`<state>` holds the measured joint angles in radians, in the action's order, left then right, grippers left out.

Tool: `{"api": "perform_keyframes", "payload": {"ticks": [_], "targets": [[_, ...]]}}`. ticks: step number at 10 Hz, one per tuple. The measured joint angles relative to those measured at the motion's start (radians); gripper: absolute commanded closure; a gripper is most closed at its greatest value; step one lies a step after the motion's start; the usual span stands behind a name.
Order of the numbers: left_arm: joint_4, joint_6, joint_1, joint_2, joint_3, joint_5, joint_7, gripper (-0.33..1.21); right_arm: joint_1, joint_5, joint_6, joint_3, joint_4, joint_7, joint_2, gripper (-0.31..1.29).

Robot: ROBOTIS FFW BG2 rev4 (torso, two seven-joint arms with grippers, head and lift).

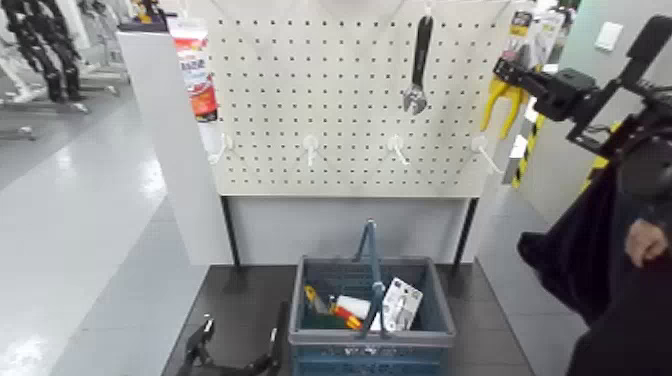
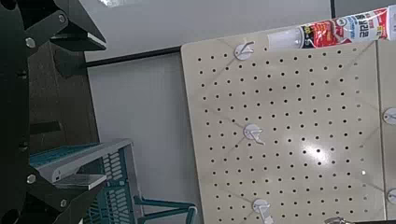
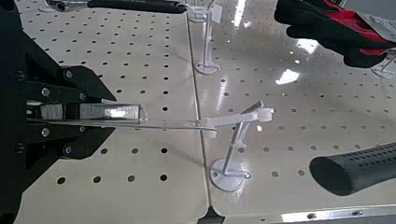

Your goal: Put the yellow pliers into the crate.

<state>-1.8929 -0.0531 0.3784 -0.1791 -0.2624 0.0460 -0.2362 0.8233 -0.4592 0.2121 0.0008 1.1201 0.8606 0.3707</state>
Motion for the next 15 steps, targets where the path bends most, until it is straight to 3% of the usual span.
{"api": "perform_keyframes", "payload": {"ticks": [5,7,11,15], "targets": [[-0.002,0.001,0.003,-0.007,-0.001,-0.003,-0.002,0.28,-0.099,0.009,0.072,-0.074,0.239,-0.01,-0.017,1.14],[-0.003,0.001,0.003,-0.009,-0.004,-0.003,-0.001,0.28,-0.129,0.0,0.088,-0.075,0.314,-0.015,-0.033,1.14],[-0.005,0.002,0.002,-0.013,-0.008,-0.003,-0.003,0.28,-0.22,-0.017,0.104,-0.075,0.418,-0.025,-0.094,1.14],[-0.005,0.003,0.002,-0.013,-0.009,-0.003,-0.003,0.28,-0.318,-0.036,0.109,-0.072,0.429,-0.024,-0.158,1.14]]}}
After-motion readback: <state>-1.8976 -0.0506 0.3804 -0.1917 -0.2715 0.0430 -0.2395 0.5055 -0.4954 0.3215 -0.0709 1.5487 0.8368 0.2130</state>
